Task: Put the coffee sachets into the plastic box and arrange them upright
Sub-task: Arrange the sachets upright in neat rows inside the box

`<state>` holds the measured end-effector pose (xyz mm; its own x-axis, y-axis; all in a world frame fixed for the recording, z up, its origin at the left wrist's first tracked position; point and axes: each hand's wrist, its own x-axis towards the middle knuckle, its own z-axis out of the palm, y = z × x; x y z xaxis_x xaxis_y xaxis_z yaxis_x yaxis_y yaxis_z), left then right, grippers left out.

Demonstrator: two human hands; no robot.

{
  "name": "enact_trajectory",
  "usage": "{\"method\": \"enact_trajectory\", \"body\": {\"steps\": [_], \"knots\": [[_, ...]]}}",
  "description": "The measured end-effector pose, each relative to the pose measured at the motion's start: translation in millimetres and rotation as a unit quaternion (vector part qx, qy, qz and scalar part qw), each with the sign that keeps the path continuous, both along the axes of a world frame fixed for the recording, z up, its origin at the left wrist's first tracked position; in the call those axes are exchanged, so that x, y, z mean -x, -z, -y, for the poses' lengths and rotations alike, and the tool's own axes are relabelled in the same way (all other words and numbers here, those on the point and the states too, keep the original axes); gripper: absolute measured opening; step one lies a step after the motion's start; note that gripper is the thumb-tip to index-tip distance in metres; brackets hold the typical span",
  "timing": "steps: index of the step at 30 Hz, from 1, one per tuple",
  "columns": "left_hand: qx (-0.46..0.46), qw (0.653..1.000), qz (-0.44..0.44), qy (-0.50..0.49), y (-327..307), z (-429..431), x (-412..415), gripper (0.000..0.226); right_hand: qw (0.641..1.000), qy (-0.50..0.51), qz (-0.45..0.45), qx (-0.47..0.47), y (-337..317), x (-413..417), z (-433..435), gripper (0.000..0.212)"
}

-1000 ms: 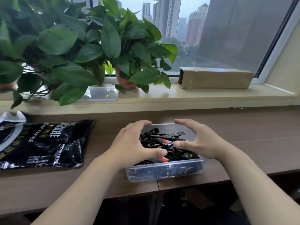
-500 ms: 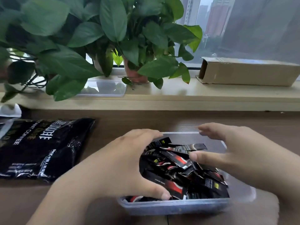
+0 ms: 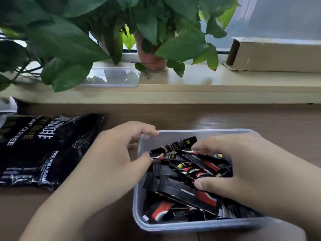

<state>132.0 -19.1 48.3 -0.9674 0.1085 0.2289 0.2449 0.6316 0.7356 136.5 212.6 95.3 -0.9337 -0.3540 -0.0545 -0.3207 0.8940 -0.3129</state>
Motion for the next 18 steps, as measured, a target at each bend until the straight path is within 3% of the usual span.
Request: {"method": "enact_trajectory", "body": {"steps": [5, 11, 15, 18], "knots": [[-0.035, 0.999, -0.003, -0.003, 0.2, 14.4, -1.0, 0.055, 0.998, 0.005, -0.029, -0.048, 1.6, 5.9, 4.6, 0.028], [-0.012, 0.999, -0.032, -0.021, -1.6, 34.3, -1.6, 0.045, 0.999, 0.034, -0.04, 0.003, 2.0, 2.1, -2.0, 0.007], [0.072, 0.982, -0.168, -0.051, -12.5, 30.9, -9.1, 0.028, 0.993, 0.047, -0.087, 0.066, 4.1, 1.2, -0.8, 0.006], [0.108, 0.971, -0.21, 0.036, -27.0, 18.4, -19.1, 0.022, 0.992, 0.043, -0.095, 0.067, 2.3, -0.7, 2.4, 0.006]]}}
